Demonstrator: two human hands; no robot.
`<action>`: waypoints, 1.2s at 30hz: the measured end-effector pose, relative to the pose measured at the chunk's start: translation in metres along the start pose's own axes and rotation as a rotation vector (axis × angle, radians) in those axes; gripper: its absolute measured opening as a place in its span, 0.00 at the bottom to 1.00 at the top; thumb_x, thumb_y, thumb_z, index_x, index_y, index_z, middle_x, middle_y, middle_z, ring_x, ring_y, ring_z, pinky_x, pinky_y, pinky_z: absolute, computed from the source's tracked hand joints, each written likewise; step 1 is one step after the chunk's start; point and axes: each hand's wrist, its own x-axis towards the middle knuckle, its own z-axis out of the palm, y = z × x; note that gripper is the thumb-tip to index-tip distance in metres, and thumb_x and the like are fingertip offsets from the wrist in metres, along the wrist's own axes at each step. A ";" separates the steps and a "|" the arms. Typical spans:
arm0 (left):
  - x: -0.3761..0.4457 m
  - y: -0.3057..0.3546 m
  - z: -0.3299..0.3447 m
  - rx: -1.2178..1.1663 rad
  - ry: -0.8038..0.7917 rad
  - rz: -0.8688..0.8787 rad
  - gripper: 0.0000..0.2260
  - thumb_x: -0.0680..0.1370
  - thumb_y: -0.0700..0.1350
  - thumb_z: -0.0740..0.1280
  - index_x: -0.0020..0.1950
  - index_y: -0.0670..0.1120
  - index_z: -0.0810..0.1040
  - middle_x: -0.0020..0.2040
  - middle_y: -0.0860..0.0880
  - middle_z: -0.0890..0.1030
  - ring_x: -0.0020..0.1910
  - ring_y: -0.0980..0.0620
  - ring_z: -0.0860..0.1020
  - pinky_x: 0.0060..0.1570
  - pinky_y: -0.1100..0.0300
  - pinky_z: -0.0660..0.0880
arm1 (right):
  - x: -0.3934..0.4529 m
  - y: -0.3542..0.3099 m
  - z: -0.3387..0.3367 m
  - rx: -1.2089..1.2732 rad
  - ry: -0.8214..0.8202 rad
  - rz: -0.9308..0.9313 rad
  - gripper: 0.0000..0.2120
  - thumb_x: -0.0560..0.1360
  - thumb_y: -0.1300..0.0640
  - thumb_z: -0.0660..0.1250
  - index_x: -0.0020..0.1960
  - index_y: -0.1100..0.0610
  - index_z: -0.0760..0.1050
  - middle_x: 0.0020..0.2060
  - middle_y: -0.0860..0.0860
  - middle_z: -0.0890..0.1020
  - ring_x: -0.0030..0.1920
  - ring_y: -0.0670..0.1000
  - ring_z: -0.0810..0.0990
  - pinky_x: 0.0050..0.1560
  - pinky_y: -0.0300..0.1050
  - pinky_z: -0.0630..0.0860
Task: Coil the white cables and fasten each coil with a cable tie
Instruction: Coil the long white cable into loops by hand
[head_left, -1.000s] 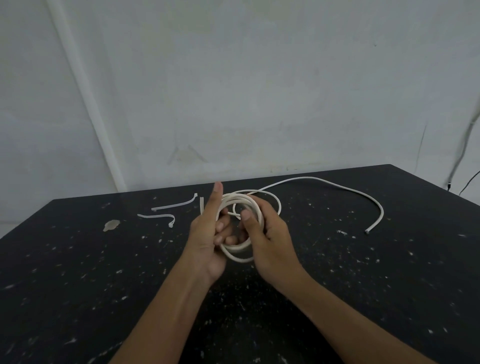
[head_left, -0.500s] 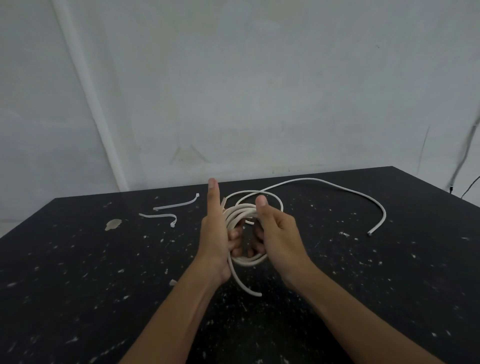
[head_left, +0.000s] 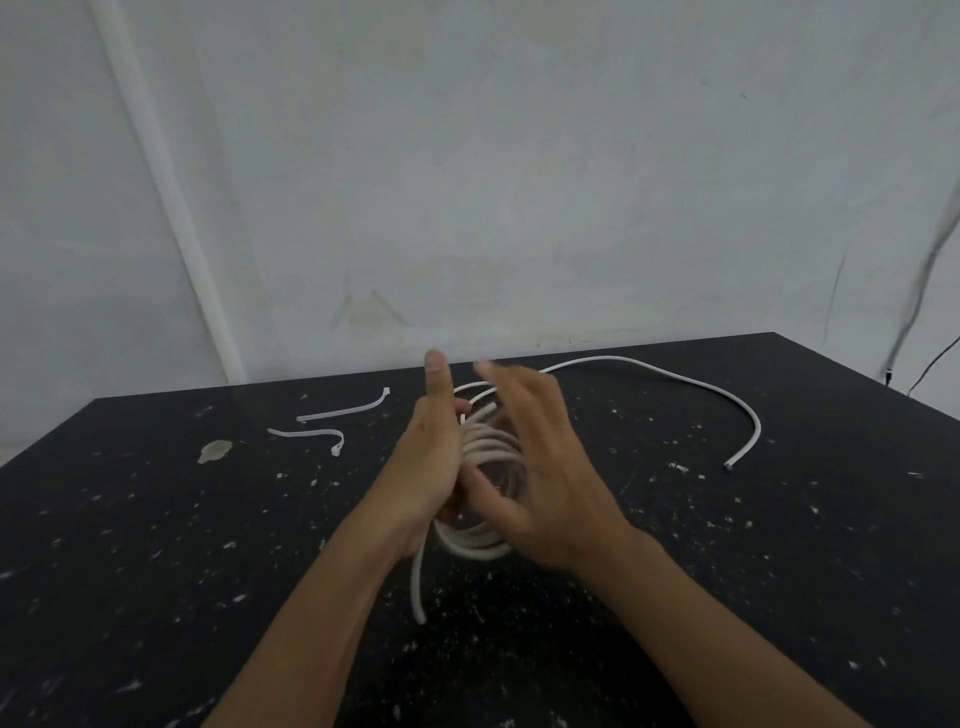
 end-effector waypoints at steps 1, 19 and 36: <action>-0.002 0.002 -0.001 0.025 -0.042 -0.022 0.50 0.64 0.86 0.40 0.62 0.54 0.80 0.48 0.45 0.85 0.44 0.47 0.83 0.48 0.53 0.78 | 0.002 -0.002 -0.006 0.003 -0.077 -0.056 0.39 0.78 0.45 0.69 0.83 0.41 0.54 0.75 0.46 0.65 0.59 0.44 0.79 0.54 0.46 0.83; 0.008 0.003 -0.013 0.345 0.159 0.162 0.43 0.69 0.82 0.44 0.55 0.47 0.76 0.42 0.51 0.80 0.40 0.53 0.79 0.45 0.50 0.77 | 0.004 -0.006 0.016 -0.264 -0.310 0.188 0.12 0.83 0.59 0.64 0.64 0.55 0.65 0.56 0.52 0.71 0.43 0.57 0.78 0.40 0.52 0.70; 0.010 -0.014 0.001 -0.175 0.263 0.018 0.42 0.68 0.83 0.41 0.30 0.45 0.68 0.21 0.51 0.64 0.20 0.52 0.61 0.28 0.57 0.60 | 0.000 -0.015 0.016 -0.293 -0.215 0.478 0.11 0.85 0.43 0.57 0.55 0.50 0.68 0.54 0.50 0.81 0.53 0.59 0.81 0.49 0.53 0.73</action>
